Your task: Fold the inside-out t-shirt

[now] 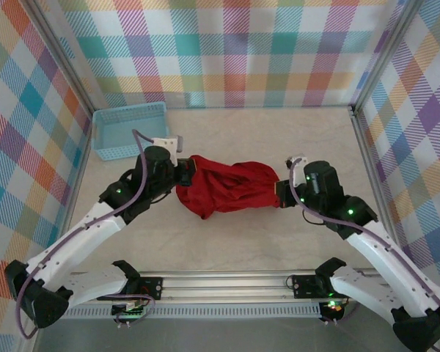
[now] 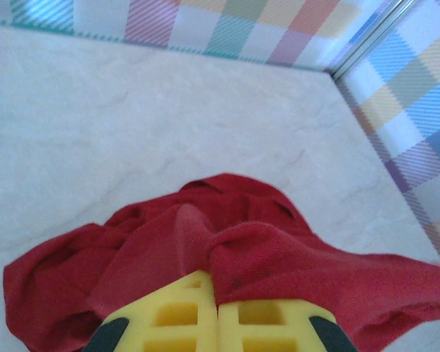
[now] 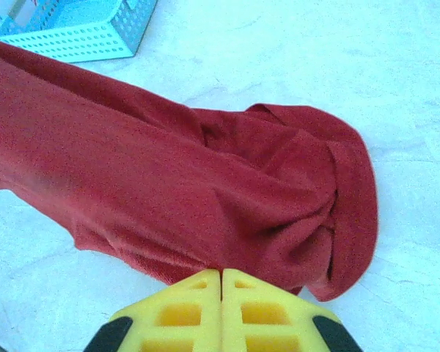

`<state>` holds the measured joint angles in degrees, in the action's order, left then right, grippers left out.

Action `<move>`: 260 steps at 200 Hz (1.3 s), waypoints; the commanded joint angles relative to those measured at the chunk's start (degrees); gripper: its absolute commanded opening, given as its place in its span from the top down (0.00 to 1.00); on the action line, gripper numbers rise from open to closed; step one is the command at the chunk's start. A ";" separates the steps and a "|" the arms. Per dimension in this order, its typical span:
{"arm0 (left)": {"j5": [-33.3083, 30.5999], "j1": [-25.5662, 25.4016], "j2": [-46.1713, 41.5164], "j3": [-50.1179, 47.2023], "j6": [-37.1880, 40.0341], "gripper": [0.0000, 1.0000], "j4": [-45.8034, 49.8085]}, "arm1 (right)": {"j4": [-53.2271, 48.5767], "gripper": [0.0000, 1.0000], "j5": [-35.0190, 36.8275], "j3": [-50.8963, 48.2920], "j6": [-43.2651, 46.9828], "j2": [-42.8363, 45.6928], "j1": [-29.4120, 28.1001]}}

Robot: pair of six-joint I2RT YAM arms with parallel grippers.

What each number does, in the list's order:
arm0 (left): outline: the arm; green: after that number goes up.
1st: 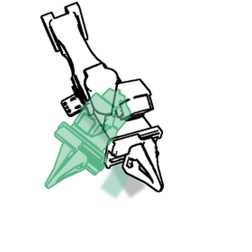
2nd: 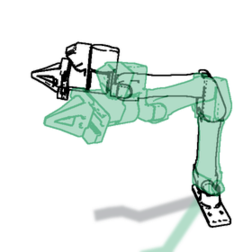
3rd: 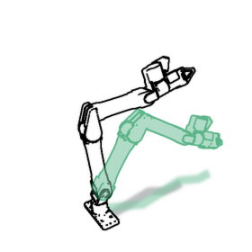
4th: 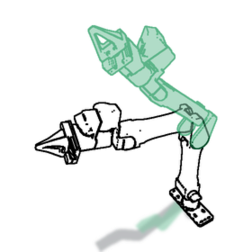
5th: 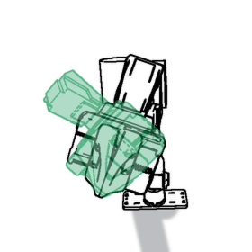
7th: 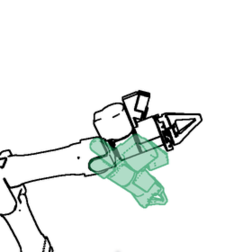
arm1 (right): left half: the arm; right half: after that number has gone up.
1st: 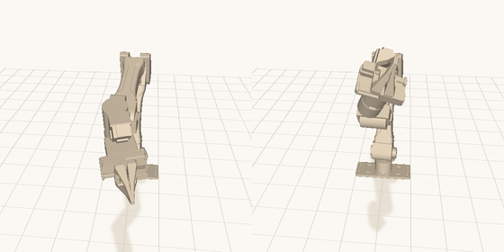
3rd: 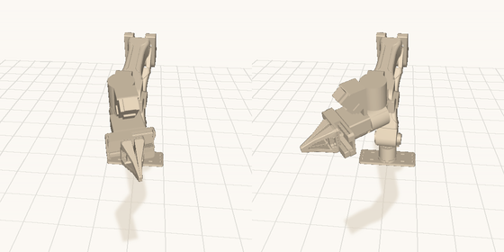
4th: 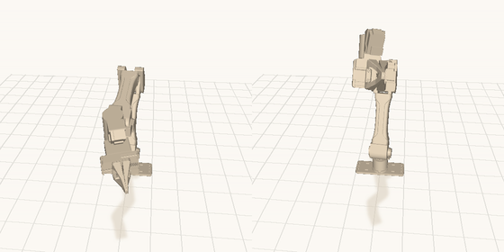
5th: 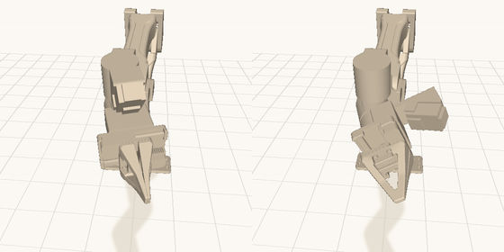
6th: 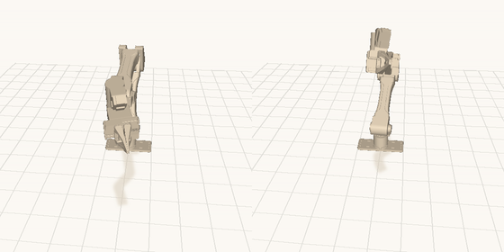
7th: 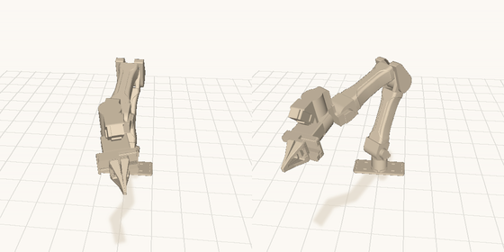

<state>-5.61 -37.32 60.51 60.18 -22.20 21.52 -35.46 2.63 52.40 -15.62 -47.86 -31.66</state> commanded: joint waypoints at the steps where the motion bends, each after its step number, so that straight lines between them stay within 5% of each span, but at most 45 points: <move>1: -2.85 1.85 2.82 1.43 0.94 1.00 4.31 | -4.33 1.00 1.80 -0.01 -2.28 -2.46 2.96; 47: -2.50 3.84 26.75 10.68 2.10 1.00 14.27 | 4.48 1.00 -1.02 -7.13 -6.93 -18.44 5.85; 61: -0.88 3.52 31.34 13.41 2.27 1.00 15.01 | 3.63 0.87 0.81 -4.71 -6.40 -20.29 5.54; 88: 1.19 3.31 33.53 15.45 1.97 1.00 13.60 | 0.78 0.68 8.95 1.34 -3.45 -19.31 -0.89; 153: 2.00 3.44 33.66 15.91 -0.04 0.97 10.77 | 7.83 0.66 1.02 5.10 0.65 -28.95 -12.45; 202: 4.37 3.62 35.42 17.85 -0.60 0.96 9.64 | 13.09 0.45 10.47 6.41 1.63 -37.91 -12.64; 236: 5.67 3.73 36.34 18.95 -0.91 0.93 9.15 | 15.44 0.54 11.11 7.83 1.58 -41.36 -10.41; 260: 6.13 3.84 37.20 19.99 -0.80 0.87 9.47 | 15.77 0.79 9.18 8.58 1.00 -42.08 -8.10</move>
<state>-0.84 -34.00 96.60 77.80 -22.61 31.33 -21.74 11.79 58.74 -13.96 -89.27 -41.80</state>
